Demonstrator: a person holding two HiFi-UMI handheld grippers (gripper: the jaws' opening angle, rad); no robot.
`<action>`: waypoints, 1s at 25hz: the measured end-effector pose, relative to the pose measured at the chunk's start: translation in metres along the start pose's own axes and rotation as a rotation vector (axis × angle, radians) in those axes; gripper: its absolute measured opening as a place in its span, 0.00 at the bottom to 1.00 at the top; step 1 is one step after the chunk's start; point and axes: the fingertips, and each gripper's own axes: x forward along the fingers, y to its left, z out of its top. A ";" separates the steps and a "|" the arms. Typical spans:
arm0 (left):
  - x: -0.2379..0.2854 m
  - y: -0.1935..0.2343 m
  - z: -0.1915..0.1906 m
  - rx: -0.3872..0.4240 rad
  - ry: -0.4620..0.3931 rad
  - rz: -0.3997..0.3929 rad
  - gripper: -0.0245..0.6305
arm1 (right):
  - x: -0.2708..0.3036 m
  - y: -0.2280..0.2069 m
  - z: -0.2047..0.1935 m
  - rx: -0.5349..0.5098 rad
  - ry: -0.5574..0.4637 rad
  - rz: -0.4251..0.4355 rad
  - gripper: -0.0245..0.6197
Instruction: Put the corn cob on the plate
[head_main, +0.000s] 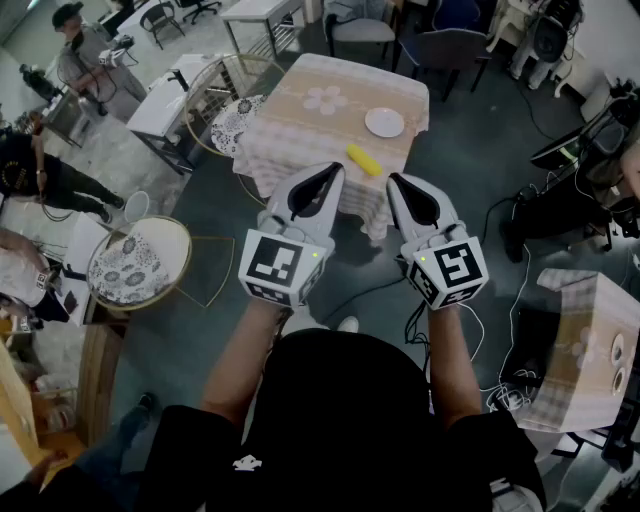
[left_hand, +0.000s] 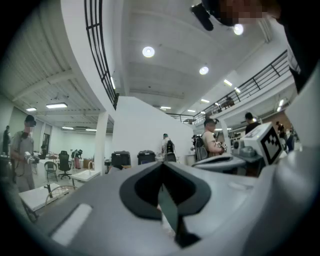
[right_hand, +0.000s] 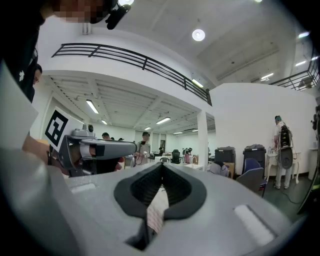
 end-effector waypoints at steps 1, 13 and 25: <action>0.000 -0.001 0.000 -0.002 0.000 0.000 0.05 | -0.001 0.000 0.001 -0.004 -0.002 -0.003 0.04; -0.010 0.003 0.004 -0.019 -0.015 0.035 0.05 | -0.005 0.009 0.004 -0.029 -0.012 0.005 0.04; -0.011 0.017 -0.004 -0.014 0.001 0.048 0.05 | 0.010 0.007 0.008 -0.041 -0.027 -0.012 0.04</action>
